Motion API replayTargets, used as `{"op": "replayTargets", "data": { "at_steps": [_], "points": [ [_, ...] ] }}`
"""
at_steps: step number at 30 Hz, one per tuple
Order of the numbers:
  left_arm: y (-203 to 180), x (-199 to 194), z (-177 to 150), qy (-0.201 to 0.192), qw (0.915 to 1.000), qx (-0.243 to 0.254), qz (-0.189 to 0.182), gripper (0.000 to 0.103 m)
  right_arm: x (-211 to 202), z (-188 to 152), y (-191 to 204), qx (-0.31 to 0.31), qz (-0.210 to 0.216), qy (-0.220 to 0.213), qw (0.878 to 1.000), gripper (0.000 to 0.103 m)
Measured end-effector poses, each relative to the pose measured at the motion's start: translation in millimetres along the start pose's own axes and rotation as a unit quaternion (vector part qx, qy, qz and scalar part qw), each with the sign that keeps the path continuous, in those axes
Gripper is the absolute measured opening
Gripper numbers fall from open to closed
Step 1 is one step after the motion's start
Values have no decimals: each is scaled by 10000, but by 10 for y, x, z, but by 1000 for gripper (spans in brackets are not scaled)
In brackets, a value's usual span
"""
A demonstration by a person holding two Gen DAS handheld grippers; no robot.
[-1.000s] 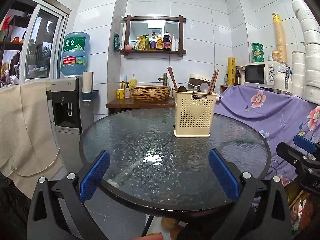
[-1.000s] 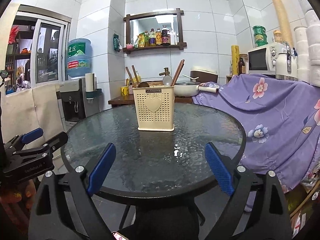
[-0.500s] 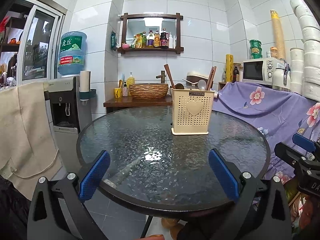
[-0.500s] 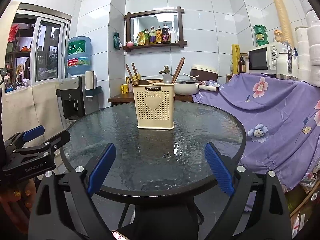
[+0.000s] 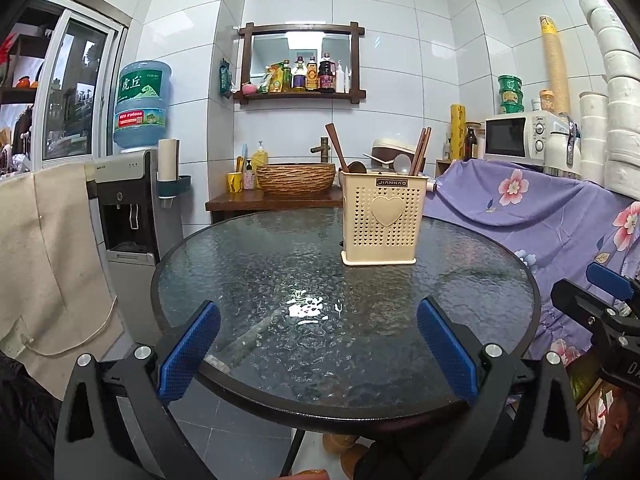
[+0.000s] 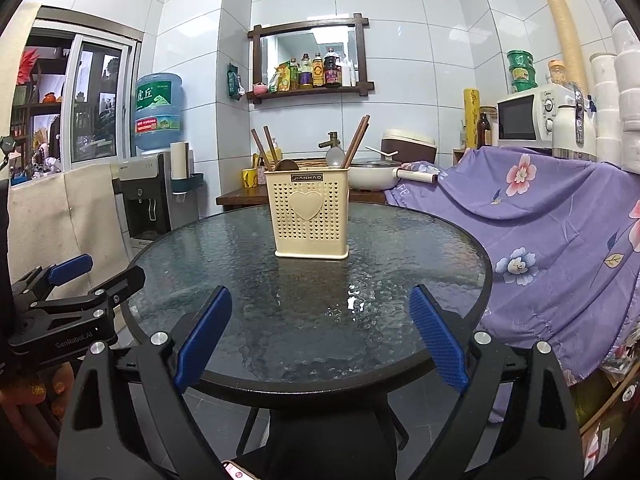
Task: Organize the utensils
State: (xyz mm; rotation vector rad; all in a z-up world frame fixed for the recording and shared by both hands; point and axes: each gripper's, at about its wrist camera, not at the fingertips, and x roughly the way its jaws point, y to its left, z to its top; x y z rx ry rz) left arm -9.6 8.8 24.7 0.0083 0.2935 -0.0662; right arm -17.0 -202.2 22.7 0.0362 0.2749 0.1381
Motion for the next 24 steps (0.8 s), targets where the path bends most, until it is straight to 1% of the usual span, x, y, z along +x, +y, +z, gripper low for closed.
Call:
{"op": "replayTargets", "data": {
  "at_steps": [24],
  "points": [
    [4,19,2,42,10000,-5,11,97,7,-29,4,41,-40,18,10000,89]
  ]
}}
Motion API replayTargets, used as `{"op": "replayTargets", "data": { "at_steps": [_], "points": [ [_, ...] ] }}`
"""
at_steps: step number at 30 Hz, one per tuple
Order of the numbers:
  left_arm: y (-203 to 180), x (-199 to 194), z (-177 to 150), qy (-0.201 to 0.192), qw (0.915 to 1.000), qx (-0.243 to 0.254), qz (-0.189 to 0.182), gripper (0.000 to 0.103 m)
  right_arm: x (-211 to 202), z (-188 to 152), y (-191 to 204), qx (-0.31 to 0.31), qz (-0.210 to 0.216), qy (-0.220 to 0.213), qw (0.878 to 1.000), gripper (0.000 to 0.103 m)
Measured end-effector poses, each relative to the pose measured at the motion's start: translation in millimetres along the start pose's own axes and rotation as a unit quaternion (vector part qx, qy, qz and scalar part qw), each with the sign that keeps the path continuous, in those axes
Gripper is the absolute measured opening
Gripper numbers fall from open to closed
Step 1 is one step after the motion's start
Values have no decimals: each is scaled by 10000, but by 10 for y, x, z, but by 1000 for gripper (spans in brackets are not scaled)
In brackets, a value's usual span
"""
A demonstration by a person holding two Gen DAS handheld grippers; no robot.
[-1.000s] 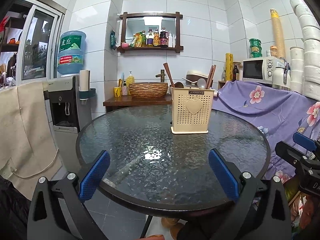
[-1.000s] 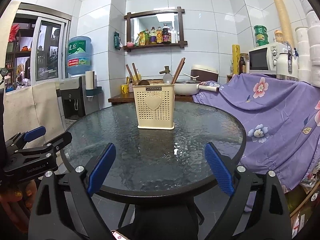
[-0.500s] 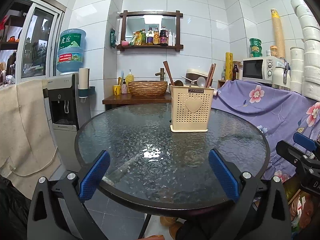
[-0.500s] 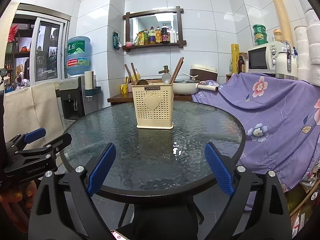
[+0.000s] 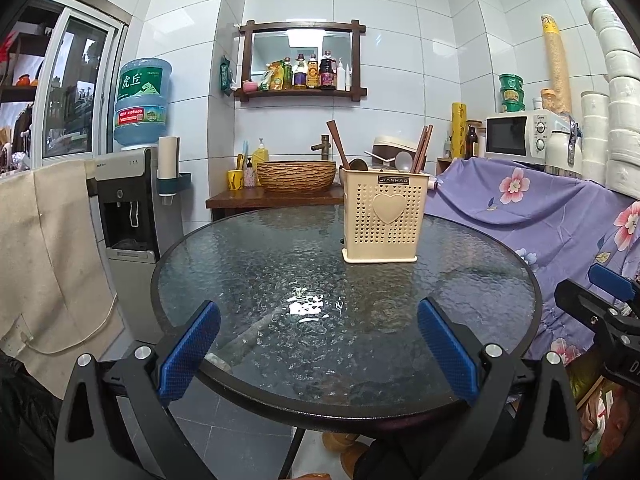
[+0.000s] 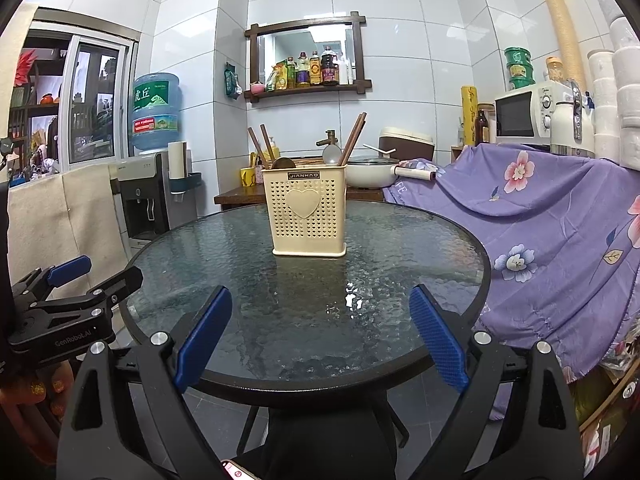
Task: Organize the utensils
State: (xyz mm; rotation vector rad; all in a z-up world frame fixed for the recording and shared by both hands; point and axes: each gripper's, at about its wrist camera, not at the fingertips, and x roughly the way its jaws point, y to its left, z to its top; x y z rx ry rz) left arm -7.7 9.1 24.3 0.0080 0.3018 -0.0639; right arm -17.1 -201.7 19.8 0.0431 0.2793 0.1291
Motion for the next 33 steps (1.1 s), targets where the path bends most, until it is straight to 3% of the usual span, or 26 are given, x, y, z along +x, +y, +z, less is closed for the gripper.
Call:
{"op": "replayTargets", "data": {
  "at_steps": [33],
  "points": [
    [22,35,-17,110,9999,-81,-66,97,4,-27,-12,44,-18,33,10000,89]
  ]
}}
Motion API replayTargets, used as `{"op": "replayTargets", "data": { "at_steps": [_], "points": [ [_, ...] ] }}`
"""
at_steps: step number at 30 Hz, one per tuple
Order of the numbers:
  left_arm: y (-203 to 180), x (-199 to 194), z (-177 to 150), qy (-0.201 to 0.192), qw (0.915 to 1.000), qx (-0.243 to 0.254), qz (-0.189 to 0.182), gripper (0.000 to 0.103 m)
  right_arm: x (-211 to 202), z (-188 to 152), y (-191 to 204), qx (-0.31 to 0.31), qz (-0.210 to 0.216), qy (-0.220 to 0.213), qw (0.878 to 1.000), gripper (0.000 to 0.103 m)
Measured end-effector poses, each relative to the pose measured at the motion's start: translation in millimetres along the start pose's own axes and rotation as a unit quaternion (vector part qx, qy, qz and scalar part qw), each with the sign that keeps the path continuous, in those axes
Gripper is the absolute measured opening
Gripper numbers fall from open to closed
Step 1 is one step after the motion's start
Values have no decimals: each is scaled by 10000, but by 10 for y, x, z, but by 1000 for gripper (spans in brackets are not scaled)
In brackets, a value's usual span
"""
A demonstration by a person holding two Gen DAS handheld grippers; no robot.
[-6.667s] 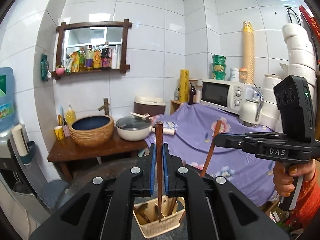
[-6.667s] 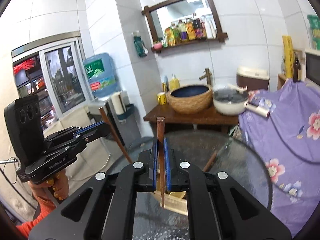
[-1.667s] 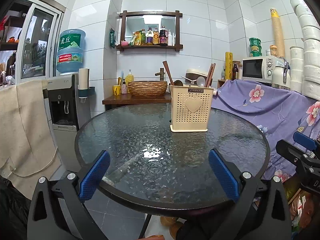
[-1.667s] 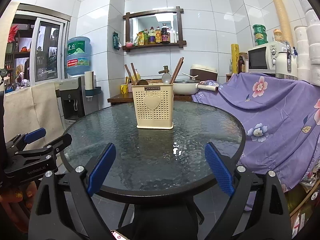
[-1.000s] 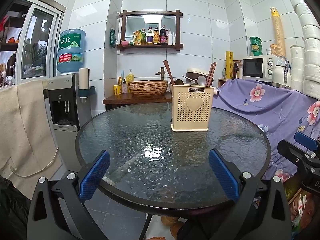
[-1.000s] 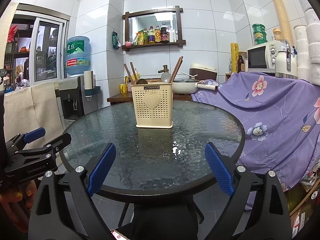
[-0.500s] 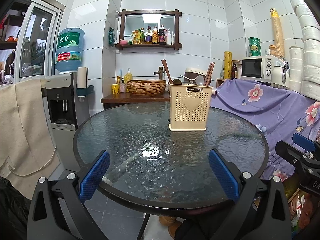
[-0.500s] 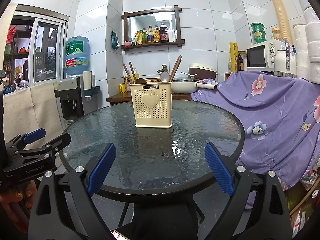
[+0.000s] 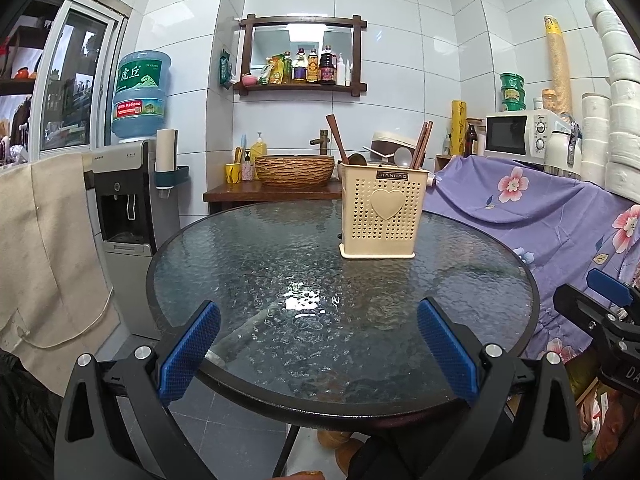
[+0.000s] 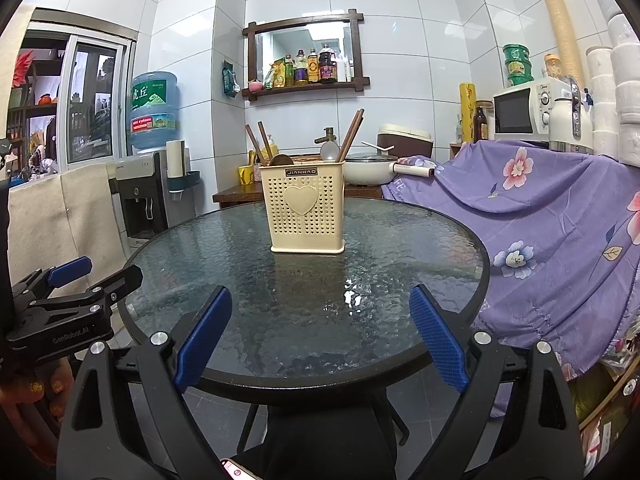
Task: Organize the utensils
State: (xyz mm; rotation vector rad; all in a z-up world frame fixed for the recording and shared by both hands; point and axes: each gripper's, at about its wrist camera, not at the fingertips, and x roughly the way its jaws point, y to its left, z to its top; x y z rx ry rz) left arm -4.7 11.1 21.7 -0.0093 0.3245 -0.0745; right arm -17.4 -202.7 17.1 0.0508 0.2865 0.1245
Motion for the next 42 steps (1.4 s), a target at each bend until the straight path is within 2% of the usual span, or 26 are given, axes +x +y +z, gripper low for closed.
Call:
{"op": "replayTargets", "data": {
  "at_steps": [42],
  "points": [
    [1,34,-6,39,10000,-17,26,97,24,8,25,-38,29,42,10000,89]
  ]
}}
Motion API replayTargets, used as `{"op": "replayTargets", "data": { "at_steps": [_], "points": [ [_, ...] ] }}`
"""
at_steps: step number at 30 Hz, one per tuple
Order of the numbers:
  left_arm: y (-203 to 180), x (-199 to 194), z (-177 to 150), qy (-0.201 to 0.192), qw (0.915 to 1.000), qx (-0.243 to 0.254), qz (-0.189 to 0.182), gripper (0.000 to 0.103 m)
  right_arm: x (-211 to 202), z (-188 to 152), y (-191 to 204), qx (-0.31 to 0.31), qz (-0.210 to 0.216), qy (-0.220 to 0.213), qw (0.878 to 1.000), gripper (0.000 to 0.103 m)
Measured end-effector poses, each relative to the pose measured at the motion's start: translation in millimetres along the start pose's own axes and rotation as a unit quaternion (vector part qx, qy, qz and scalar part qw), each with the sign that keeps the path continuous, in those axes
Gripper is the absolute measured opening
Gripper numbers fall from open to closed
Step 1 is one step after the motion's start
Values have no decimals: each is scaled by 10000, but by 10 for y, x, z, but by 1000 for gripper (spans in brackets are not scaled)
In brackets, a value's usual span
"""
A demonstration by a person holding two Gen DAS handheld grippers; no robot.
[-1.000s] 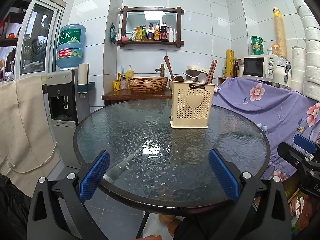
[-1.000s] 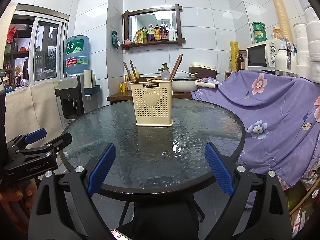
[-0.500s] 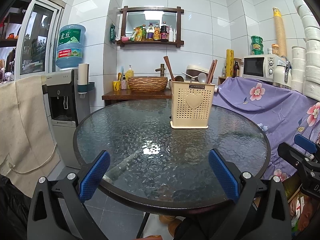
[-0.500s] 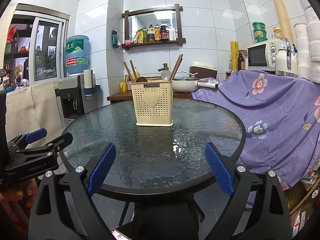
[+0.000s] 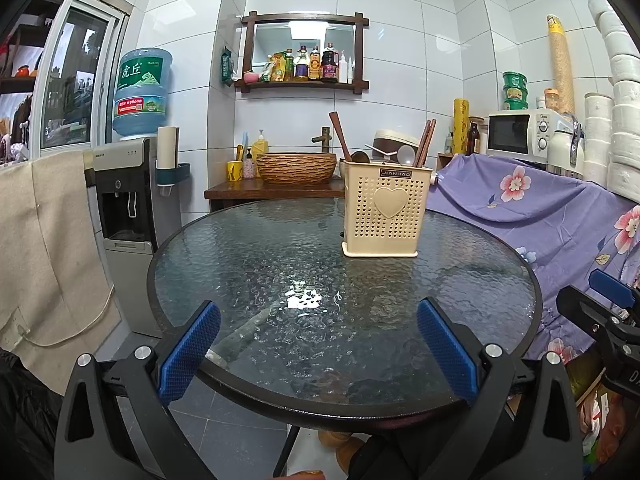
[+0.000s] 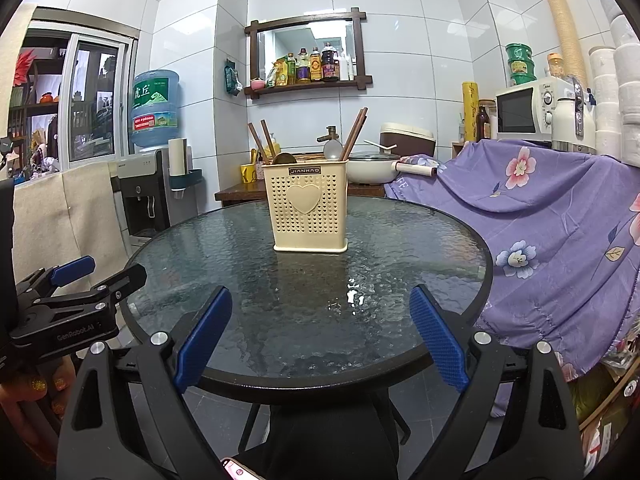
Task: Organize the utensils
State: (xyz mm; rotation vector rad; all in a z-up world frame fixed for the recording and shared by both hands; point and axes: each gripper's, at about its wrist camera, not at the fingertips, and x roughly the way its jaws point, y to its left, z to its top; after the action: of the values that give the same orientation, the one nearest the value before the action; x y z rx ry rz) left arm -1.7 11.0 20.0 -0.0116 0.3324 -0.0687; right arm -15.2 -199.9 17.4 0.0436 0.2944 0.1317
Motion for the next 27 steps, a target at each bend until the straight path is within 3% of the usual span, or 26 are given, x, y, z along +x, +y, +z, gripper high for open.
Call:
{"op": "replayTargets", "data": {
  "at_steps": [27],
  "points": [
    [-65,10,25,0,10000,37,-2,97,-6,24,7,5,24,-1,10000,89]
  ]
}}
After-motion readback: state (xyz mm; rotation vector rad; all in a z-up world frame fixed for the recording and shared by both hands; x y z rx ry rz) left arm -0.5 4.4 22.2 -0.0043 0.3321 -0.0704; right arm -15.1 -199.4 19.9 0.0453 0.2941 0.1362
